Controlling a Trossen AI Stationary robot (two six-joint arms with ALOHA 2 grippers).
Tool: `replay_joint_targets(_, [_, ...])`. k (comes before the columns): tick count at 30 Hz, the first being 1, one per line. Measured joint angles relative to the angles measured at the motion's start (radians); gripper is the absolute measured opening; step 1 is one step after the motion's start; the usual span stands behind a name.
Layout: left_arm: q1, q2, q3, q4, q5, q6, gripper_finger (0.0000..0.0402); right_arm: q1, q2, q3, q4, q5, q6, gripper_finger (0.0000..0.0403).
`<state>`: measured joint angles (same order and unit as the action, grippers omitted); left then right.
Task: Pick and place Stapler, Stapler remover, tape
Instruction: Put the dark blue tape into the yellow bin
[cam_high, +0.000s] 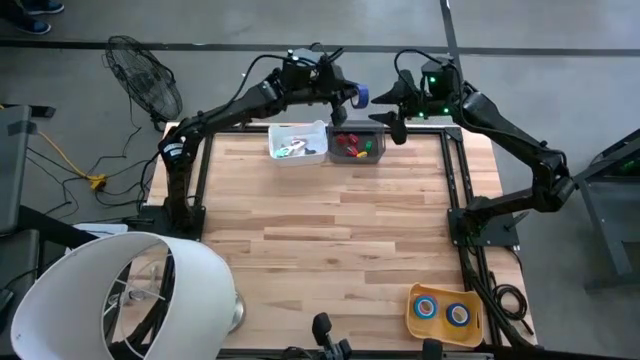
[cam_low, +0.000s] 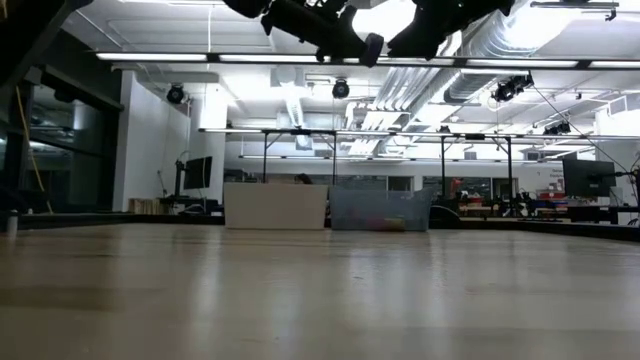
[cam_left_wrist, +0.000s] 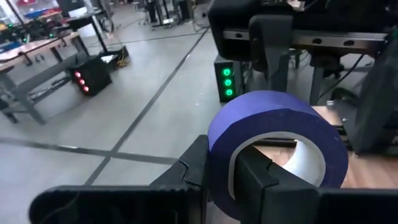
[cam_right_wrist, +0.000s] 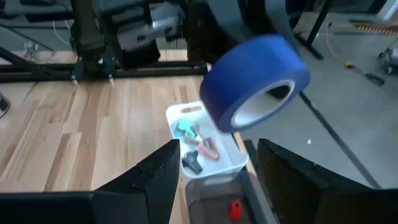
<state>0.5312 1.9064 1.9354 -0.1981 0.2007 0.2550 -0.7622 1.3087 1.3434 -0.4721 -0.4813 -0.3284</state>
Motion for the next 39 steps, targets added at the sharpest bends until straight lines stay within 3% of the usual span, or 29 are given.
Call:
replay_joint_targets(6, [0.005,0.000,0.000,0.045,0.076,-0.001,0.0041,0.022,0.003,0.000,0.110,0.010,0.002,0.0207])
replay_joint_targets(22, [0.005,0.000,0.000,0.123,0.116,-0.002,0.0041,0.101,0.005,0.000,0.162,0.003,-0.011,0.0200])
replay_joint_targets(29, [0.005,0.000,0.000,0.132,0.164,-0.004,0.0042,0.111,0.005,0.000,0.186,0.000,0.014,0.0167])
replay_joint_targets(39, [0.005,0.000,0.000,0.127,0.199,-0.006,0.0042,0.110,0.005,0.000,0.181,0.001,0.040,0.0089])
